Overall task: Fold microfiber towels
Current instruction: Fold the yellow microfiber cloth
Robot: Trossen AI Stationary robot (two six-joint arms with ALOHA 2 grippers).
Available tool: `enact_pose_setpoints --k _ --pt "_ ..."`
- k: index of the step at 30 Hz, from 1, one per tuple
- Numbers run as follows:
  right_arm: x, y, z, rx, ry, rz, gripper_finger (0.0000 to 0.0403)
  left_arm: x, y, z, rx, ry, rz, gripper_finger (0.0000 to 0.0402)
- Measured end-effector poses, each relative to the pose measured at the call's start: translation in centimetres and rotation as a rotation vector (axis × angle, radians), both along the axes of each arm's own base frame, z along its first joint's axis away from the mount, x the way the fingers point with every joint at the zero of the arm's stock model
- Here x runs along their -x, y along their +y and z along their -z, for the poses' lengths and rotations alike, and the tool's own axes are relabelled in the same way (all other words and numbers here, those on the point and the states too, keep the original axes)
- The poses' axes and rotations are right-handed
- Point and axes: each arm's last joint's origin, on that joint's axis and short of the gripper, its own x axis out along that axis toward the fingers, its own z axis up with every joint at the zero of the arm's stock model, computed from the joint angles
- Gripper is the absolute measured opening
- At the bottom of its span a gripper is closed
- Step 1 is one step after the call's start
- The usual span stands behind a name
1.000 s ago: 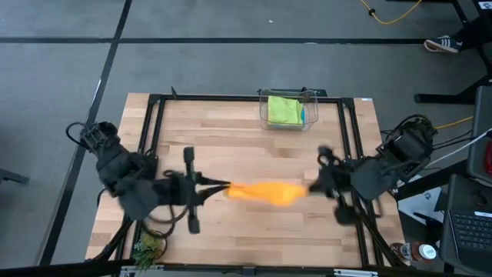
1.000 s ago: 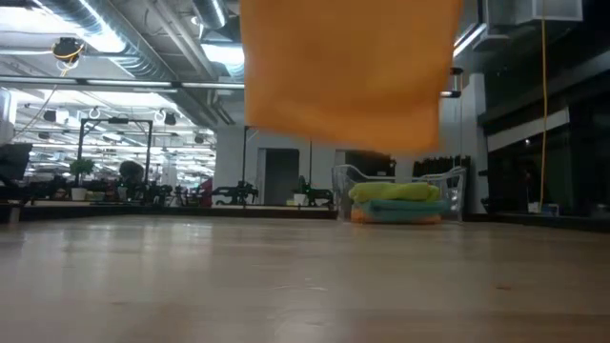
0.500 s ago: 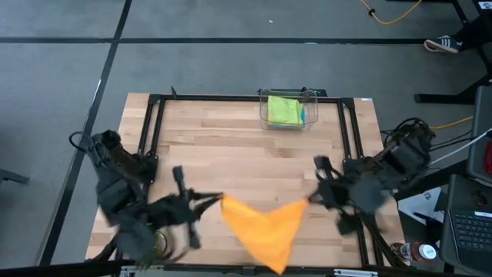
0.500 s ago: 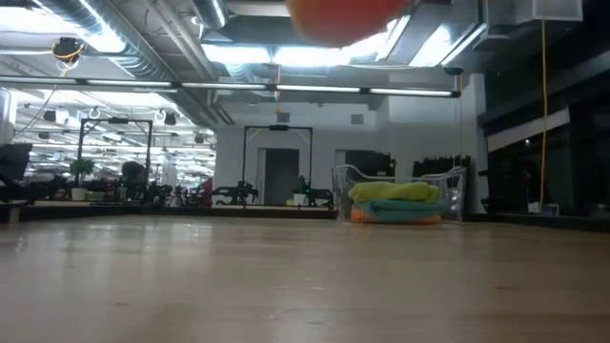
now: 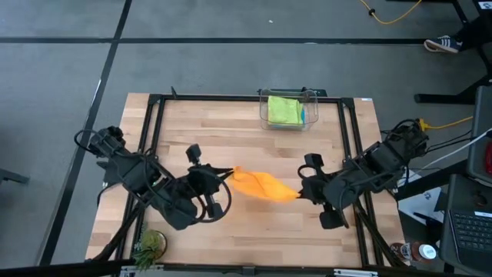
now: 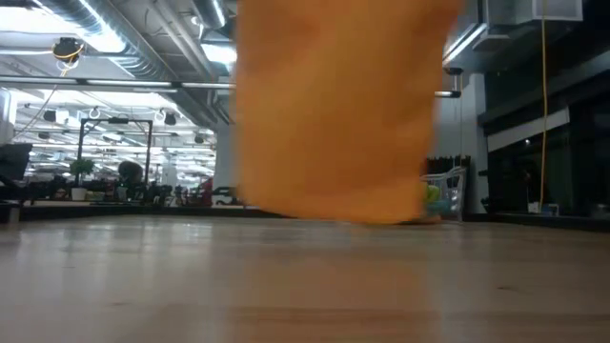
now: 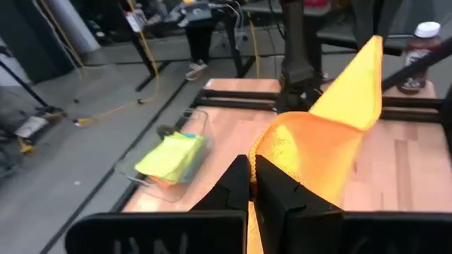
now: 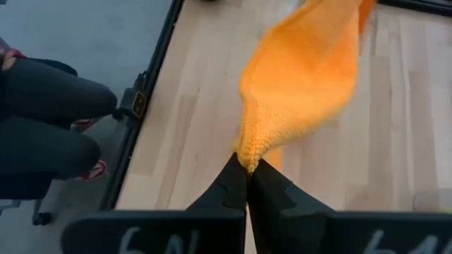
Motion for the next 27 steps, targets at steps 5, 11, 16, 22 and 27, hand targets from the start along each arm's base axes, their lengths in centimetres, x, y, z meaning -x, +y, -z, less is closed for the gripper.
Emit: enact_pose_setpoints --k 5,11,16,22,27 --pt "0.3 0.5 0.0 -0.014 0.003 -0.003 0.0002 -0.2 0.2 0.0 -0.003 0.013 0.007 0.0025" --pt "0.4 0.6 0.0 -0.015 0.003 -0.006 0.0003 -0.8 0.9 0.3 0.025 0.092 0.093 0.0074" --pt "0.4 0.6 0.0 -0.014 0.003 -0.007 0.0004 -1.8 1.4 0.8 0.093 0.151 0.159 0.0107" --pt "0.4 0.6 0.0 -0.013 0.003 -0.007 0.0003 -5.3 1.1 2.1 0.123 0.141 0.245 0.0124" --pt "0.4 0.5 0.0 -0.007 -0.001 -0.003 0.0003 -9.9 0.1 4.2 0.032 0.083 0.306 0.0125"
